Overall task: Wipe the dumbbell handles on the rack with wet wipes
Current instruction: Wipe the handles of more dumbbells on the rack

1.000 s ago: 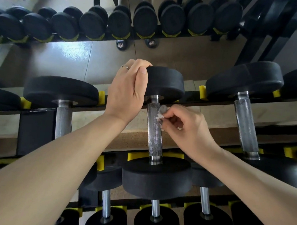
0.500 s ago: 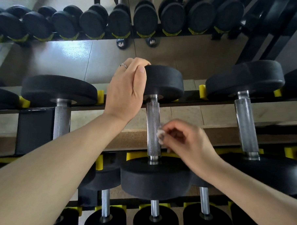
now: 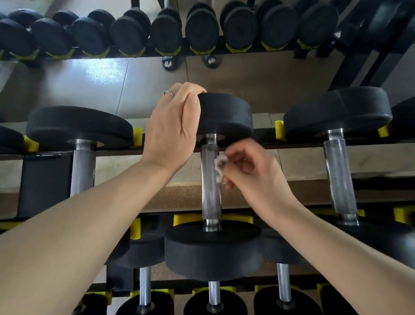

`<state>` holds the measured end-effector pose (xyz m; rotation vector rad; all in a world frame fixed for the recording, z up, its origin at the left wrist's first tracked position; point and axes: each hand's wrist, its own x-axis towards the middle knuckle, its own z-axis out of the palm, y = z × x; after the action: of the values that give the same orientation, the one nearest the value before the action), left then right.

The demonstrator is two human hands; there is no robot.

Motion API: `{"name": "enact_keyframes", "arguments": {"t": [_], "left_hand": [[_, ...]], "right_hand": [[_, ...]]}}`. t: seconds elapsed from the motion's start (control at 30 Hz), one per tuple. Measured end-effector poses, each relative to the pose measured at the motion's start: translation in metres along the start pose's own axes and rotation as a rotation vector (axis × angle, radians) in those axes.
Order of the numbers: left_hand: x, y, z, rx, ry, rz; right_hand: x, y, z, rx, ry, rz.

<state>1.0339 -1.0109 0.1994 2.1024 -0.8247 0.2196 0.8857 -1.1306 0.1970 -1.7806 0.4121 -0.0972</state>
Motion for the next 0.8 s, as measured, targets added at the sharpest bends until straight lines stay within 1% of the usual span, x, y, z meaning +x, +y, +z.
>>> {"name": "enact_keyframes", "arguments": {"t": [0.03, 0.1, 0.23, 0.4, 0.47, 0.53, 0.57, 0.63, 0.7, 0.73, 0.8], "left_hand": [[0.000, 0.000, 0.000, 0.003, -0.002, -0.001], [0.000, -0.001, 0.000, 0.014, 0.001, -0.003], [0.000, 0.000, 0.002, 0.011, 0.019, 0.005], [0.000, -0.001, 0.002, 0.032, 0.023, -0.008], [-0.001, -0.001, 0.002, 0.033, 0.026, -0.004], [0.000, 0.000, 0.002, 0.028, 0.024, 0.003], [0.000, 0.001, 0.002, 0.026, 0.026, 0.003], [0.000, 0.002, 0.001, 0.019, 0.026, -0.004], [-0.001, 0.002, 0.000, 0.011, 0.023, -0.009], [-0.001, 0.002, 0.000, 0.009, 0.022, -0.008], [-0.001, 0.002, 0.000, 0.004, 0.025, -0.006]], "right_hand": [[0.006, -0.003, 0.002, 0.062, 0.042, 0.022], [0.006, -0.004, 0.009, 0.134, 0.054, 0.066], [0.001, 0.000, 0.009, 0.141, 0.029, 0.080], [0.001, 0.003, 0.013, 0.175, 0.091, 0.103], [-0.013, 0.007, 0.013, 0.180, 0.044, 0.118], [-0.018, 0.005, 0.010, 0.109, -0.036, 0.108], [-0.013, 0.002, 0.008, 0.074, -0.050, 0.095], [0.003, -0.002, 0.008, 0.063, 0.014, 0.063], [0.012, -0.005, 0.009, 0.116, 0.082, 0.058], [0.009, -0.003, 0.009, 0.128, 0.072, 0.065], [-0.011, 0.006, 0.008, 0.105, -0.028, 0.086]]}}
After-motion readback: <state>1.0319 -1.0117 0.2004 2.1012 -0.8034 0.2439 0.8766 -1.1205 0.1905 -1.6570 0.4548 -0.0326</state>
